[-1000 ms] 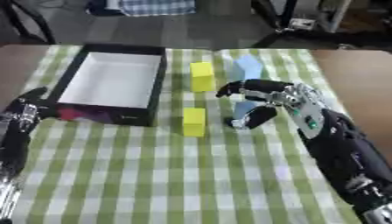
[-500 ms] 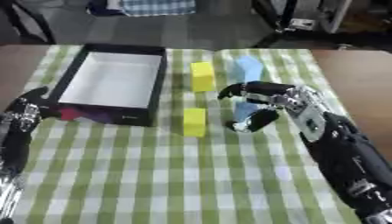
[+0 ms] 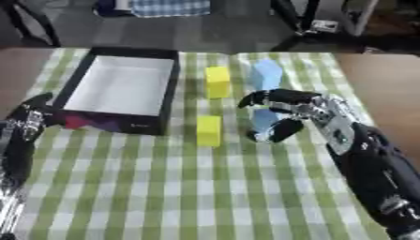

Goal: Pick up objects on the table and place them in the box.

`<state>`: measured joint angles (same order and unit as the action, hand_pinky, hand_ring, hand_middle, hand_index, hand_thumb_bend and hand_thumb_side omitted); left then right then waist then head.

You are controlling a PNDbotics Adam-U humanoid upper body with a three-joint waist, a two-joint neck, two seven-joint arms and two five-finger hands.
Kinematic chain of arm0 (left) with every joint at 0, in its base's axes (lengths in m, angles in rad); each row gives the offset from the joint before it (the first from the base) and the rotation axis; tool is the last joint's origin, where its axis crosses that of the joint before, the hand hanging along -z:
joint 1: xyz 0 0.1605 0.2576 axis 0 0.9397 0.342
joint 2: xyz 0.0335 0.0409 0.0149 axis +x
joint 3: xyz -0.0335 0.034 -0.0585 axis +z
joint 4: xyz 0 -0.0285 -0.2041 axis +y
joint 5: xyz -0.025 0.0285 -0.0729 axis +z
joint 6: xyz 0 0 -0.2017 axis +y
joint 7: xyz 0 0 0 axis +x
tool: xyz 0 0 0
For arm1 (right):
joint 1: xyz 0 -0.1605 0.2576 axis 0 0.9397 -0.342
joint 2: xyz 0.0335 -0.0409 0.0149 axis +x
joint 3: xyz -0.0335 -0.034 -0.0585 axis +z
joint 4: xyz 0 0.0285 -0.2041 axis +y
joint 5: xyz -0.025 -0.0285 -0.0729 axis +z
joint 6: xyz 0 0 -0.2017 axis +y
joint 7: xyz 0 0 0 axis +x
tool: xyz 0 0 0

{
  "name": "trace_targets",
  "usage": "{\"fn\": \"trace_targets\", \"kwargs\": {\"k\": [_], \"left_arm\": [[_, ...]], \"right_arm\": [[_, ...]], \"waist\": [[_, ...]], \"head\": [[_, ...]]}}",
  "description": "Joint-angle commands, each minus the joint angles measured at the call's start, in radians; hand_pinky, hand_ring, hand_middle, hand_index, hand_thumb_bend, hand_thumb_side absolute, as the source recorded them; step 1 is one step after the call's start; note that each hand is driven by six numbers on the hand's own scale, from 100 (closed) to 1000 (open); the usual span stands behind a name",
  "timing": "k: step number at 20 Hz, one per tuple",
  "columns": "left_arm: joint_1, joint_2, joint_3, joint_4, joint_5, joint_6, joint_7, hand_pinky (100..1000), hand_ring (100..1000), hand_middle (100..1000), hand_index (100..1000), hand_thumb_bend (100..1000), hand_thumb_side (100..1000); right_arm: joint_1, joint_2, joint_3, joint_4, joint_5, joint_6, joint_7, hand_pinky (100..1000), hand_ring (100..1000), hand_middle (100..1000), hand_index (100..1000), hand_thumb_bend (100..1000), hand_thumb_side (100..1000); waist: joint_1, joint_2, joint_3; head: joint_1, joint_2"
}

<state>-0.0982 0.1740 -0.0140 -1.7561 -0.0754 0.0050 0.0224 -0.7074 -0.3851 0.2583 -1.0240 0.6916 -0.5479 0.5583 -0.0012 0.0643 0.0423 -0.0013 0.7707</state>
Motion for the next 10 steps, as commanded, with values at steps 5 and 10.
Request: {"fn": "trace_targets", "kwargs": {"k": [5, 10], "left_arm": [[-0.013, 0.007, 0.003, -0.013, 0.001, -0.001, -0.004, 789, 565, 573, 838, 111, 755], [-0.013, 0.007, 0.003, -0.013, 0.001, -0.001, -0.004, 789, 565, 573, 838, 111, 756]], "right_arm": [[-0.011, -0.037, -0.03, 0.007, -0.005, 0.024, -0.003, 923, 900, 914, 938, 248, 571], [-0.012, -0.037, -0.046, 0.032, -0.007, 0.04, -0.008, 922, 898, 909, 934, 233, 569]], "waist": [[0.01, 0.005, -0.001], [0.01, 0.004, -0.001]], "head": [[0.003, -0.001], [0.004, -0.001]]}}
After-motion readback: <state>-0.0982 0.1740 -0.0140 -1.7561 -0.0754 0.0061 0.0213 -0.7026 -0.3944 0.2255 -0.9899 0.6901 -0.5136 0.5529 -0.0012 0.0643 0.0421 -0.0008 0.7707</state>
